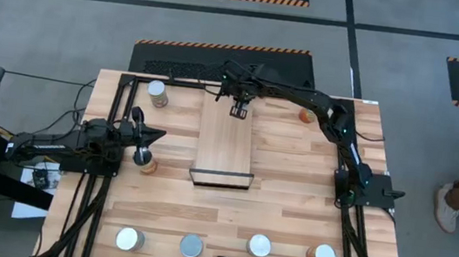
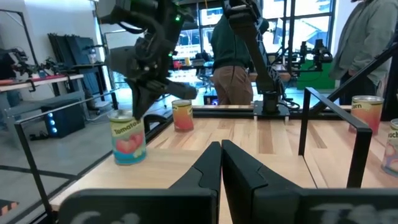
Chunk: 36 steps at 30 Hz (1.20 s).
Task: Pick and place cans onto a shelf
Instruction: Put the top canned tomatoes on the shelf, then put the top canned corn on the shelf
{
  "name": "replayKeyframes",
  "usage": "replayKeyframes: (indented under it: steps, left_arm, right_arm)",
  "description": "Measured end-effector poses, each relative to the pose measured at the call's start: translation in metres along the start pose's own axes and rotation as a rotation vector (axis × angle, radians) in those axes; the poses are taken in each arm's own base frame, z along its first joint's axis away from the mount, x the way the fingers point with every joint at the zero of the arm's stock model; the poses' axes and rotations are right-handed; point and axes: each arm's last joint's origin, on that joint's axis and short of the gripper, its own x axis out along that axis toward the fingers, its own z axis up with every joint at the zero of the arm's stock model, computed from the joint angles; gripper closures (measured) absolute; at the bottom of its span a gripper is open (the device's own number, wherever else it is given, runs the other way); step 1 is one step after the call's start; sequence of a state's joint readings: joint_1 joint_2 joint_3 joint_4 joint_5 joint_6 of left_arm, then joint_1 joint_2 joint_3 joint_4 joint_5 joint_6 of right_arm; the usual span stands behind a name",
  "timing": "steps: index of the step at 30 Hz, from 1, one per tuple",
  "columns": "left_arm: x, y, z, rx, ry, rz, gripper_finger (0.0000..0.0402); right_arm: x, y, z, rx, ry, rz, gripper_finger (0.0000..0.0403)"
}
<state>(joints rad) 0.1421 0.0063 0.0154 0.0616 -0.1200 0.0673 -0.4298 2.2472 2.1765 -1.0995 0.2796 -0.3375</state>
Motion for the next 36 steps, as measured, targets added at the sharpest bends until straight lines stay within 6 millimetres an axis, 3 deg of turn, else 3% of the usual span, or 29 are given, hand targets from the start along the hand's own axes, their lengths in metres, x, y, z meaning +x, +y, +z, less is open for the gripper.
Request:
replayKeyframes:
  steps: [15,31,36]
  left_arm:
    - [0.0,0.0,-0.001,-0.002,0.005,0.0,0.0398]
    - [0.0,0.0,0.0,-0.004,0.004,0.0,0.0397]
    - [0.0,0.0,-0.001,-0.004,0.004,0.0,0.0398]
  right_arm:
    - [-0.007,-0.002,-0.001,-0.006,0.01,-0.003,0.0386]
    - [-0.009,0.0,0.005,-0.03,-0.029,-0.043,0.0277]
    - [-0.024,0.01,0.007,-0.105,-0.044,-0.038,0.0274]
